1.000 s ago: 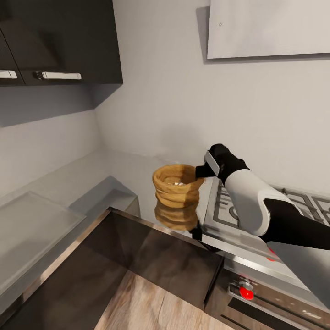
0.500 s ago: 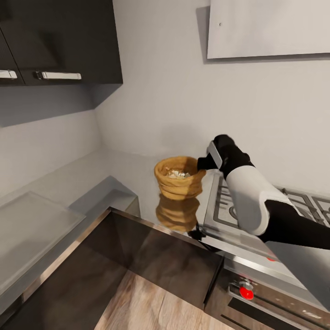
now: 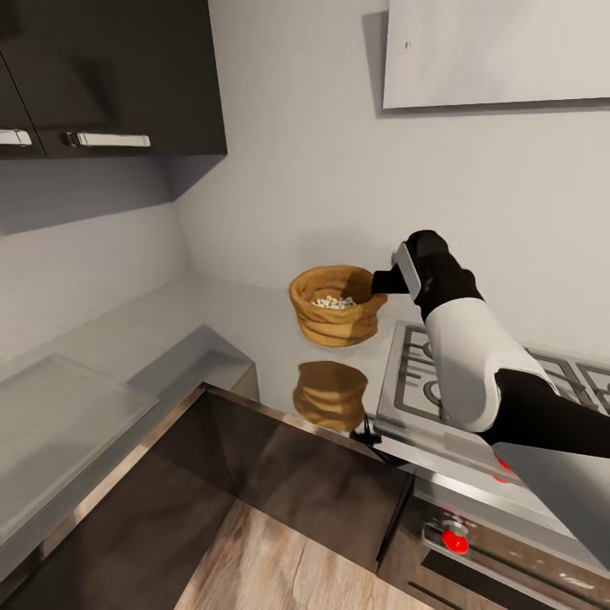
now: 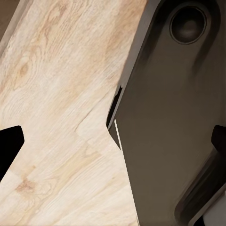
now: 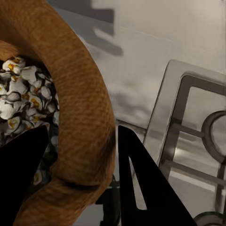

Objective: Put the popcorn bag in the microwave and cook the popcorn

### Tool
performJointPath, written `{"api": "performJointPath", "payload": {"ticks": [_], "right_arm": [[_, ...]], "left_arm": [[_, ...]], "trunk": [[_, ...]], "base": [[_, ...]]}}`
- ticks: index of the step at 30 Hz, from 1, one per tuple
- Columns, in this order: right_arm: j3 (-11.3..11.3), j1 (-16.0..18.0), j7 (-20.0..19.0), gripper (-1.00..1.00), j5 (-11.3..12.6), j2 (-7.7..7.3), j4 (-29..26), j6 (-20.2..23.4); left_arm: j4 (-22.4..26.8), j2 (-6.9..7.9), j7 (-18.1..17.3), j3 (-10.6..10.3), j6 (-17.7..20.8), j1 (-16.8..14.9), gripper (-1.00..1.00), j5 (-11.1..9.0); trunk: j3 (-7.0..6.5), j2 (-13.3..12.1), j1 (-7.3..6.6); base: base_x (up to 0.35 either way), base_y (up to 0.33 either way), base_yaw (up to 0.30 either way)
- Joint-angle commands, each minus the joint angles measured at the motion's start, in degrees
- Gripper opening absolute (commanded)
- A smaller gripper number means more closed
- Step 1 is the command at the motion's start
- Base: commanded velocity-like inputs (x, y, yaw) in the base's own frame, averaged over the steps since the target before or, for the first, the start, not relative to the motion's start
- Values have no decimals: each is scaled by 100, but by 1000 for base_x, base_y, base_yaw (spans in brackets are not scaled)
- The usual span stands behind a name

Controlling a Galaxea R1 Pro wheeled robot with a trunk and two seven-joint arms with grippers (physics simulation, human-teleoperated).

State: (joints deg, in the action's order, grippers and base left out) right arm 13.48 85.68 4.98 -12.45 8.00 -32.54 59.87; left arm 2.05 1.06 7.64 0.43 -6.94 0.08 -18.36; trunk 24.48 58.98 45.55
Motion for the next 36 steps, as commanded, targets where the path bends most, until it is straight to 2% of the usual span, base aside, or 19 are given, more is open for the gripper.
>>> {"api": "performJointPath", "payload": {"ticks": [1, 9, 14, 21, 36], "right_arm": [[38, 5, 20, -100, -3, 8, -6, 13], [41, 4, 28, -100, -7, 12, -7, 13], [47, 2, 29, -100, -11, 30, -7, 13], [41, 2, 29, -100, -13, 3, -7, 13], [8, 2, 38, -100, -19, 43, -7, 13]], "left_arm": [[6, 0, 9, 1, -10, 1, 100, -19], [6, -5, 23, 7, -12, 1, 100, -21], [7, -25, 44, 10, -131, 1, 100, -11], [6, -27, 44, 10, -164, 1, 100, -10], [9, -36, 49, -7, -168, 1, 100, -1]], "trunk": [[6, 4, 0], [6, 4, 0], [6, 4, 0], [6, 4, 0], [6, 4, 0]], "base": [[0, 0, 0], [-44, 0, 0], [-323, 0, 0], [-346, 0, 0], [-347, 0, 0]]}}
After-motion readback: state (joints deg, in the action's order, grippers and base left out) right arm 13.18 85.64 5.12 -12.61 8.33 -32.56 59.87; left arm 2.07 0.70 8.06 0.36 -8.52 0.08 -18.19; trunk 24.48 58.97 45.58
